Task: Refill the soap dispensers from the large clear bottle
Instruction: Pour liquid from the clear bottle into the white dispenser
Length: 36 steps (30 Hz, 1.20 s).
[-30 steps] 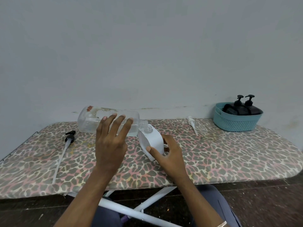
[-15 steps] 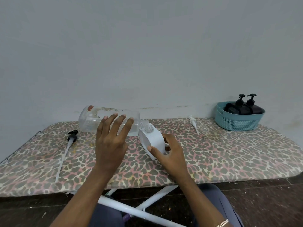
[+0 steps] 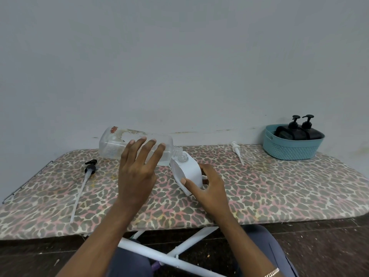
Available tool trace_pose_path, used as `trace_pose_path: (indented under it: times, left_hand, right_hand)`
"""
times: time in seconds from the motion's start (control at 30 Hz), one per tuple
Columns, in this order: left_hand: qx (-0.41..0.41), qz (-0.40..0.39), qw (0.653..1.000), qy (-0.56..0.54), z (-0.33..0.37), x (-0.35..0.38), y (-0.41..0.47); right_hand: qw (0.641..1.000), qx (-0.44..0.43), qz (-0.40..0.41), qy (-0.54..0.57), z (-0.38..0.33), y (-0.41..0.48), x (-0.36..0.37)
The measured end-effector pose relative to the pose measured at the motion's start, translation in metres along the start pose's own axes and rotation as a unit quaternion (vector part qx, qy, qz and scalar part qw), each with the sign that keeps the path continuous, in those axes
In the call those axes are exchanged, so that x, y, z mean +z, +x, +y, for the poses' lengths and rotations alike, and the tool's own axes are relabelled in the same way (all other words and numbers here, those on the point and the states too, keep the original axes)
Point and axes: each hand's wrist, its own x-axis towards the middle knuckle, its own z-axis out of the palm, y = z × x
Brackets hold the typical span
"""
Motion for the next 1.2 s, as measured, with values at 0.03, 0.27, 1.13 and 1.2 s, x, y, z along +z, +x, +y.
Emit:
trace_pose_path:
  times: [0.03, 0.27, 1.13, 1.2]
  left_hand:
    - [0.001, 0.0, 1.0, 0.001, 0.0, 0.0, 0.0]
    - [0.013, -0.003, 1.0, 0.007, -0.001, -0.001, 0.003]
    - [0.116, 0.007, 0.993, 0.028, -0.015, -0.003, 0.019]
    - [0.128, 0.01, 0.991, 0.033, -0.016, -0.003, 0.021]
  right_hand:
    - [1.0, 0.0, 0.0, 0.001, 0.0, 0.0, 0.0]
    - [1.0, 0.001, -0.001, -0.003, 0.001, 0.0, 0.0]
    - [1.0, 0.003, -0.005, -0.002, 0.003, 0.001, -0.001]
    - [1.0, 0.003, -0.006, 0.0, 0.003, 0.001, -0.001]
